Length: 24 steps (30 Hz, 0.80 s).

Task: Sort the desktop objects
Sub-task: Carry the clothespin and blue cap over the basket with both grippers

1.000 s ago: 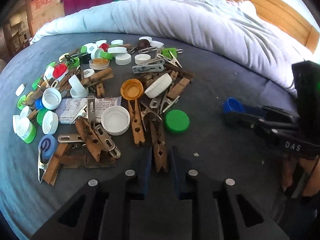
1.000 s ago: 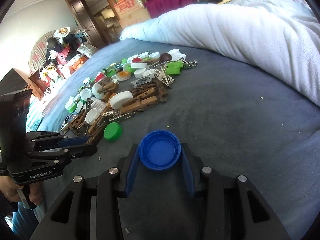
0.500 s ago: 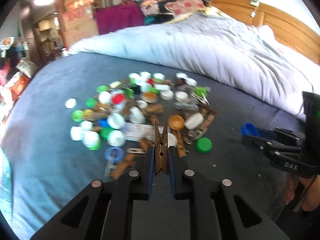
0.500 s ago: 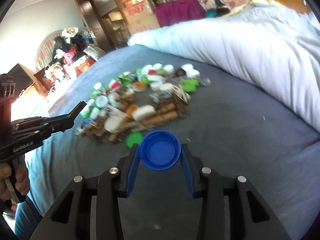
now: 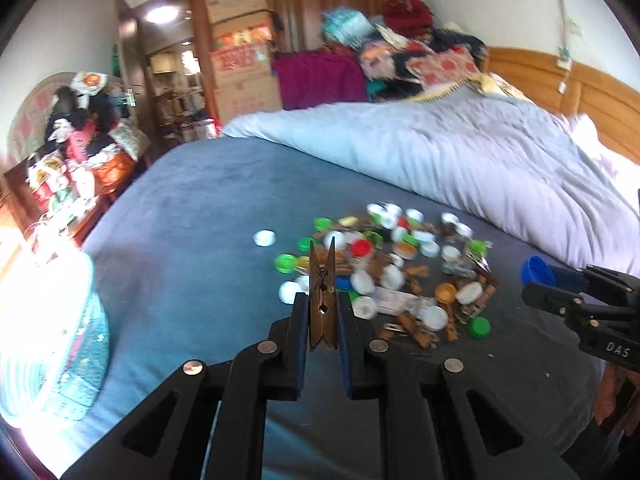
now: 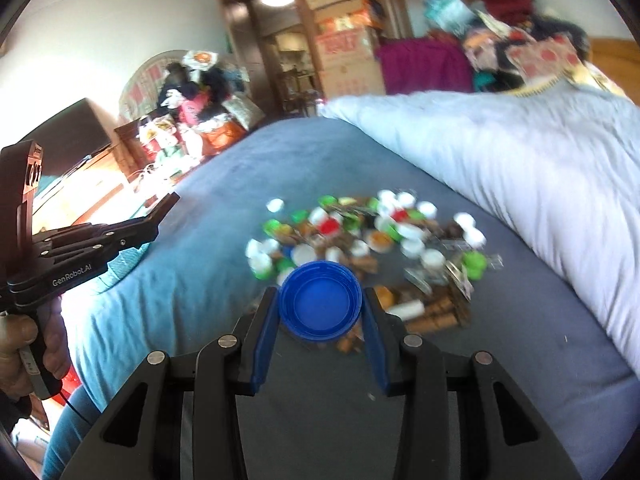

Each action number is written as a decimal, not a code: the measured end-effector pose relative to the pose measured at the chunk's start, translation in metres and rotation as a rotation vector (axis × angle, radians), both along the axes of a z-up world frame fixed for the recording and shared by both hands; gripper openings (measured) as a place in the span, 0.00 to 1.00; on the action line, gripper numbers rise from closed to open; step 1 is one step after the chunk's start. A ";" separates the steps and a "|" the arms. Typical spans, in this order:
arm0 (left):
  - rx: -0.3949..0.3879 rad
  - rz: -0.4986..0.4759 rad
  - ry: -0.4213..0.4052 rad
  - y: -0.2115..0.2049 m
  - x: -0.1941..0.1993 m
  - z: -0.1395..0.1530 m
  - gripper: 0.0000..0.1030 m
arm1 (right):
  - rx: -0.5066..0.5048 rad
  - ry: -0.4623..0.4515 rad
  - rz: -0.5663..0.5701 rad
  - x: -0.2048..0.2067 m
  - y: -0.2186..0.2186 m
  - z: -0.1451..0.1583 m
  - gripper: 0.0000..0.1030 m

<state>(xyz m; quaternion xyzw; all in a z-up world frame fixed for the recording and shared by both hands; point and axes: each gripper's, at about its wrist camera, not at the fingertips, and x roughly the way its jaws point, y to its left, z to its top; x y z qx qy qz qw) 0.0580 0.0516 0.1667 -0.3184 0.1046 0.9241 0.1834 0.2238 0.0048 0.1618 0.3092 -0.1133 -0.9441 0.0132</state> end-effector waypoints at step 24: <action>0.106 0.212 0.067 -0.131 0.011 0.037 0.14 | 0.081 0.075 0.194 -0.062 -0.127 0.077 0.37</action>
